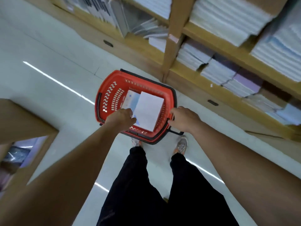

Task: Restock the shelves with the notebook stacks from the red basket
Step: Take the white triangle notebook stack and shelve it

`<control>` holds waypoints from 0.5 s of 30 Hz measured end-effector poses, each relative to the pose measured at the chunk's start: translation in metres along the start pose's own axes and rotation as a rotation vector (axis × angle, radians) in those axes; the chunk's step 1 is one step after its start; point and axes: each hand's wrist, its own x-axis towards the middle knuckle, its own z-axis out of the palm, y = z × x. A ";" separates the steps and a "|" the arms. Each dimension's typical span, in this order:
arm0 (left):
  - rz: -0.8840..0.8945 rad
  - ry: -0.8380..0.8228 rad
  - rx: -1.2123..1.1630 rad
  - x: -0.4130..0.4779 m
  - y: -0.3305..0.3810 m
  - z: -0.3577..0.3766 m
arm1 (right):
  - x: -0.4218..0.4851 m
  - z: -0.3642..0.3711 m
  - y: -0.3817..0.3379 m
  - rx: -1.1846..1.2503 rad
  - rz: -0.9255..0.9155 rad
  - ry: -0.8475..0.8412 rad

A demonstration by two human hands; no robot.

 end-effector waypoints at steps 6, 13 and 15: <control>-0.035 -0.033 -0.107 0.076 -0.074 0.033 | 0.093 0.034 -0.039 -0.059 -0.033 -0.055; -0.007 -0.083 -0.018 0.175 -0.105 0.080 | 0.199 0.103 -0.028 -0.067 0.036 -0.088; 0.011 -0.118 0.020 0.205 -0.111 0.099 | 0.228 0.124 -0.020 -0.027 0.057 -0.089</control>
